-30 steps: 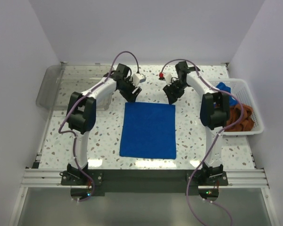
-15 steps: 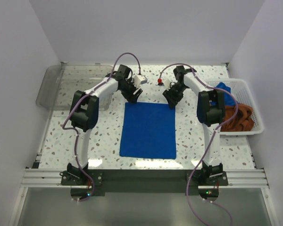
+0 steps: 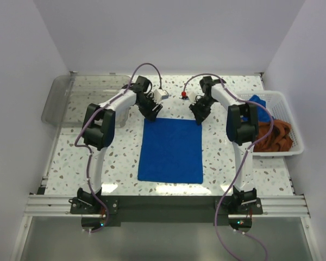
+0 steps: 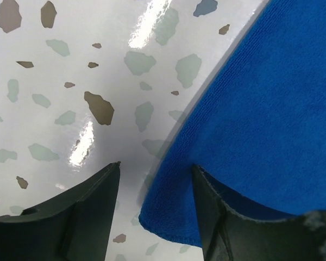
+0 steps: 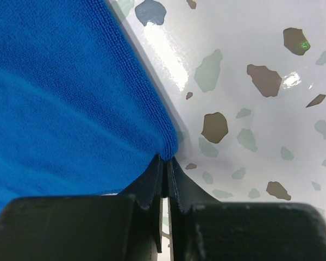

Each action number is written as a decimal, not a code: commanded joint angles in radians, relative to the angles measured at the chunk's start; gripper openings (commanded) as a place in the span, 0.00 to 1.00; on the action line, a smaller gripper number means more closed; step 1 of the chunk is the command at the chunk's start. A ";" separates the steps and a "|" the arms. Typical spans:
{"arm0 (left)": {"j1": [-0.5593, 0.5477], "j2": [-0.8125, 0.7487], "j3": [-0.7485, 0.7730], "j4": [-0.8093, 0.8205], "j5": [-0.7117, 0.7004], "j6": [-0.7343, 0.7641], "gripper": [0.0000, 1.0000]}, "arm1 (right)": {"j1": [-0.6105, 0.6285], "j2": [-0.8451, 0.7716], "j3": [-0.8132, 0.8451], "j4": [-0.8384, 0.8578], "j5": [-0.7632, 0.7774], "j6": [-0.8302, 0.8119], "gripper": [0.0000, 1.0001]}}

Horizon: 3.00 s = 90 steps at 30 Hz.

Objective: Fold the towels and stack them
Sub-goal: Fold the towel

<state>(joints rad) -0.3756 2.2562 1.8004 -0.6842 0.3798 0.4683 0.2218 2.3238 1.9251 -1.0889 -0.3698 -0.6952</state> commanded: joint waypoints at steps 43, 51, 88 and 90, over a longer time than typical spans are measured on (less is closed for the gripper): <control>0.043 -0.069 0.060 -0.038 -0.094 -0.023 0.00 | 0.008 -0.190 0.031 0.144 0.178 0.072 0.00; 0.044 -0.214 -0.032 0.109 -0.202 -0.040 0.00 | 0.031 -0.291 -0.024 0.244 0.279 0.080 0.00; -0.025 -0.566 -0.456 0.104 -0.170 -0.326 0.00 | 0.183 -0.629 -0.547 0.529 0.640 0.039 0.00; -0.042 -0.601 -0.500 0.118 -0.174 -0.356 0.00 | 0.194 -0.662 -0.621 0.547 0.677 0.051 0.00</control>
<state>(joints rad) -0.4061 1.7405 1.3510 -0.5808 0.2314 0.1661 0.4168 1.7477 1.3697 -0.5686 0.1844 -0.6388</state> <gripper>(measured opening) 0.029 0.037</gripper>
